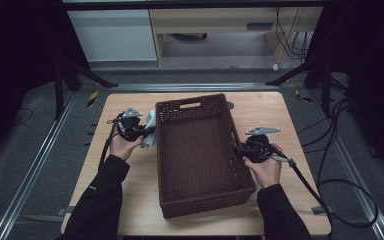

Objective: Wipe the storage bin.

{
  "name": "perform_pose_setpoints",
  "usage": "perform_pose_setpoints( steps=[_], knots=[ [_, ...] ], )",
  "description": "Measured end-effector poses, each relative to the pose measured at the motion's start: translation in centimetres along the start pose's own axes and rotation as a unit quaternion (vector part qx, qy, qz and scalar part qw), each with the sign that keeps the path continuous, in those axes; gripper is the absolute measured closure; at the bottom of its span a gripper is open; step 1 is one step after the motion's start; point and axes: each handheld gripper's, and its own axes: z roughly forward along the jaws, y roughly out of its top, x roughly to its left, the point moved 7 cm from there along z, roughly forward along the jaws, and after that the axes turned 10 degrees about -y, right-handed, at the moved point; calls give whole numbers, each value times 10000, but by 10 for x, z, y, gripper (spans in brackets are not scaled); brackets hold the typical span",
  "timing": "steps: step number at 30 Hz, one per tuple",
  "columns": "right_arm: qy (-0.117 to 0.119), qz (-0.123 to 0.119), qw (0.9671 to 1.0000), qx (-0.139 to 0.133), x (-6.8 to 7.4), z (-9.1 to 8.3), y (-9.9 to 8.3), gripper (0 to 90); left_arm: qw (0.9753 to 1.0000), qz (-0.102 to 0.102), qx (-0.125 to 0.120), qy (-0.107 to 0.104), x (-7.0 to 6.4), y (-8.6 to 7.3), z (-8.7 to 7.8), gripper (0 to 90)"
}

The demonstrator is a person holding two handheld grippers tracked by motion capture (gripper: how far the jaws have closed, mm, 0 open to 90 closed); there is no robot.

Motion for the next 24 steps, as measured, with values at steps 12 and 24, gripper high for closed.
perform_pose_setpoints(
  steps=[12,24],
  knots=[
    [-15,-24,10000,-7,0,0,0,689,9964,-146,823,-152,-2,-55,34,816],
    [-36,21,10000,-53,-1,2,2,692,9998,59,135,-100,-13,-17,-5,816]
  ],
)
